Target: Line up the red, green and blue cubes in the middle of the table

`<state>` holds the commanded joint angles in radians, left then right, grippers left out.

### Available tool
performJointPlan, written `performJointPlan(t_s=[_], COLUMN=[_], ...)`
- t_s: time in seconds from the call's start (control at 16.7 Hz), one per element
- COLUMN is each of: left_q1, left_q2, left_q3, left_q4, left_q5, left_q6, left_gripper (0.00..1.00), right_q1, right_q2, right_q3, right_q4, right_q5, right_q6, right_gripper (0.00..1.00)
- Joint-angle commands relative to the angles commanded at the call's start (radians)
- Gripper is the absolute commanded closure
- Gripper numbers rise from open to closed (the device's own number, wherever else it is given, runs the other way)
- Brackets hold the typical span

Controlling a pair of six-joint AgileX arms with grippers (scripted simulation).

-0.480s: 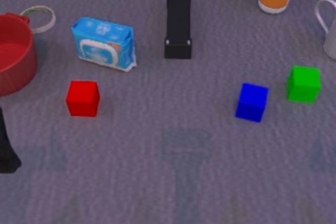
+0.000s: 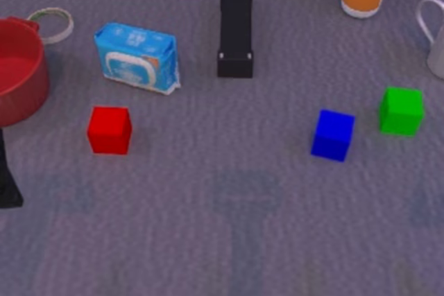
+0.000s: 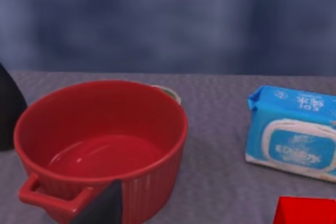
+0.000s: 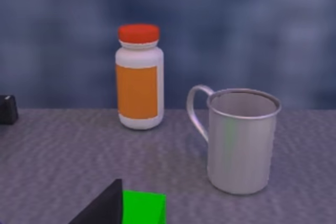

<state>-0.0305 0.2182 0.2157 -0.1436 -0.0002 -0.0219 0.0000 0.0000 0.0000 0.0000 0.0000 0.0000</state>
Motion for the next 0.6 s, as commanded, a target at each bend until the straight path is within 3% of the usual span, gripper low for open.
performJointPlan(t_s=[0.6], left_q1=[-0.117], left_q2=[1.049], left_q3=[0.809], left_q4=[-0.562], left_q5=[0.004], left_q6=[-0.081], left_gripper=[0.00], right_q1=[0.000], right_q2=[0.000], right_q3=[0.000], right_q4=[0.000], right_q5=[0.000], right_q6=[0.000], right_gripper=[0.00])
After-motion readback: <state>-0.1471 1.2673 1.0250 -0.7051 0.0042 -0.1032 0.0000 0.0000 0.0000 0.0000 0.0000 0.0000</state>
